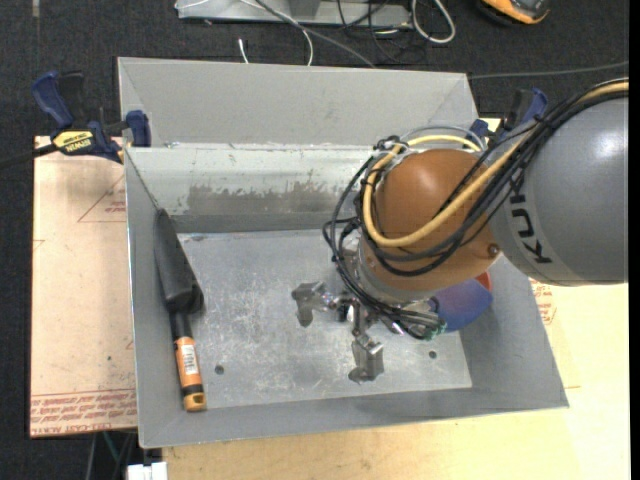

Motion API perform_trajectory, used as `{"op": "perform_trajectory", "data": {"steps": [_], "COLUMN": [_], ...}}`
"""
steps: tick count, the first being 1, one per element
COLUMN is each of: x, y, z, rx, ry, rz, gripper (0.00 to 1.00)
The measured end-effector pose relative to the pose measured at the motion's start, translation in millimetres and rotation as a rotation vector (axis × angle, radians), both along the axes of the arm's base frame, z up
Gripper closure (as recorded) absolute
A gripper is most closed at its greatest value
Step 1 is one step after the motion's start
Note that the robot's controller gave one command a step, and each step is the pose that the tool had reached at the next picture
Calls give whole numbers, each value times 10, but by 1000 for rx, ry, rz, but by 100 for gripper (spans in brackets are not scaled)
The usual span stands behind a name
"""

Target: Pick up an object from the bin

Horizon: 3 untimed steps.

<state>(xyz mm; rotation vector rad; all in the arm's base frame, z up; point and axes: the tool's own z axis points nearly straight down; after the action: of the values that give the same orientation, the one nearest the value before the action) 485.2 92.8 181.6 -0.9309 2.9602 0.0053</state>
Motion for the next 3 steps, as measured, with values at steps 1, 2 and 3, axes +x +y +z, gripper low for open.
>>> {"op": "perform_trajectory", "data": {"steps": [1, 2, 3], "x": [16, 369, 369], "y": [-19, -315, -313], "z": [-65, -238, -238], "rx": [1, -10, -10], "ry": [5, -3, -3], "rz": [-13, 372, 373], "gripper": [0, 100, 100]}}
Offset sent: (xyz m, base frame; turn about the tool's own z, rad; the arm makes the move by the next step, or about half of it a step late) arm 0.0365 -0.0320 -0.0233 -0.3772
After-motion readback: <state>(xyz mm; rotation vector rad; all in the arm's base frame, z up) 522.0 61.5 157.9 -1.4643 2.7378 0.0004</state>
